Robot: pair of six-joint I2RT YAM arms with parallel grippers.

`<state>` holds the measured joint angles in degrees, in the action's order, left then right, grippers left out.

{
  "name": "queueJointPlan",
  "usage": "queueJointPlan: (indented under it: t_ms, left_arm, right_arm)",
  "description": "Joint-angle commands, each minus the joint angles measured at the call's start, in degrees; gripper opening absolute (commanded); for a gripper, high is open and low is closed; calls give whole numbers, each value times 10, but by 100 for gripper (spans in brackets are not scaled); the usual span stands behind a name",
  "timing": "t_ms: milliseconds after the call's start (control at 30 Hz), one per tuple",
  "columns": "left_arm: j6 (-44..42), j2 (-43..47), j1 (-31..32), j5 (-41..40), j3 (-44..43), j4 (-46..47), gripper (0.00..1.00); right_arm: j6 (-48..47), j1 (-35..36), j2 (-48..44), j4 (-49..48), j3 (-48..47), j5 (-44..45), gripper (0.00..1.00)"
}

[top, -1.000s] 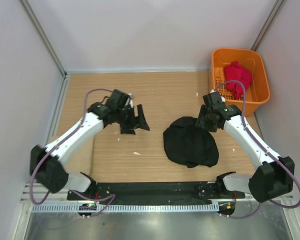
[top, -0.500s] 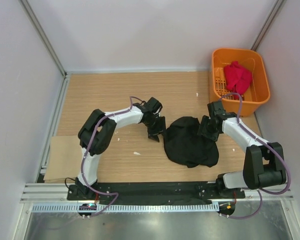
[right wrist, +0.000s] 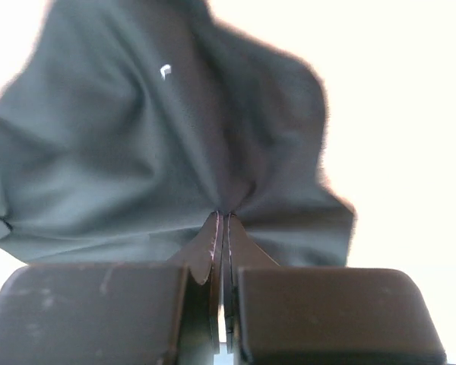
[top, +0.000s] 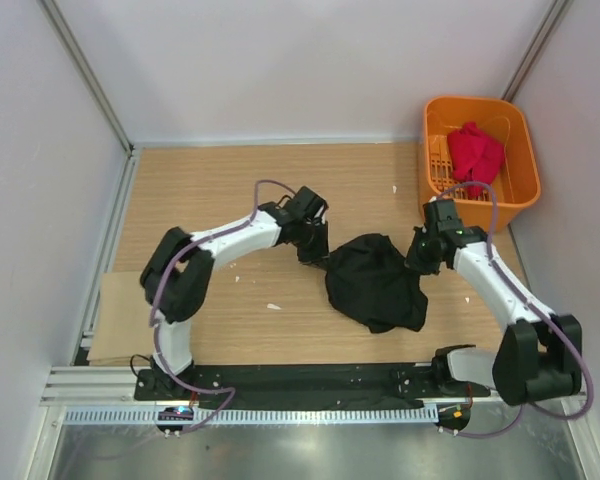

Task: Fold and stack the t-shirts
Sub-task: Flatten the tshirt out

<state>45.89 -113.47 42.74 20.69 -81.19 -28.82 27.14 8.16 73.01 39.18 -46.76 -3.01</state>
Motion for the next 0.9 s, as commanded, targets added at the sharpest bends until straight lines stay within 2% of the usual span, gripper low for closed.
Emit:
queueJointPlan:
  t_ms: [0,67,200,300,400,433,467,500,533,567,633,667,700,733,800,833,867]
  left_arm:
    - [-49,169,7,-66,-13,-61,0]
    - [-60,254,15,-95,-13,-109,0]
    - [-62,380,38,-138,-11,-181,0]
    - [-63,421,40,-165,-50,-243,0]
    - [-97,391,41,-194,-93,-280,2]
    - [-110,375,40,-202,-125,-288,34]
    - [-124,354,34,-231,-147,-323,49]
    - [-135,296,27,-275,-175,-351,69]
    - [-160,271,6,-293,-226,-400,81]
    - [-170,244,-6,-303,-246,-425,83]
    - [-177,202,-24,-317,-281,-476,82]
    - [-177,208,-24,-312,-267,-482,82]
    - [-172,225,-23,-302,-197,-466,81]
    - [-148,285,-24,-276,-150,-414,81]
    - [-118,349,-27,-247,-53,-362,80]
    - [-101,399,-33,-211,37,-320,78]
    - [-76,423,-35,-185,76,-306,76]
  right_arm:
    - [-12,4,-101,83,-115,-9,1]
    - [-16,32,-150,139,-154,-14,1]
    - [29,36,-249,155,-208,-91,1]
    - [57,35,-268,147,-235,-135,1]
    - [70,35,-257,98,-229,-115,1]
    - [71,36,-233,86,-228,-95,12]
    - [73,35,-215,79,-229,-74,18]
    - [72,36,-191,80,-237,-13,28]
    - [59,36,-144,89,-242,13,53]
    - [49,35,-113,98,-246,48,59]
    - [27,34,-60,133,-272,93,64]
    - [7,36,-25,156,-276,90,67]
    - [1,38,-20,158,-266,84,67]
    - [-4,44,-24,153,-250,55,68]
    - [0,55,-49,130,-188,6,68]
    - [8,79,-59,115,-165,-22,68]
    - [19,95,-72,107,-139,-32,68]
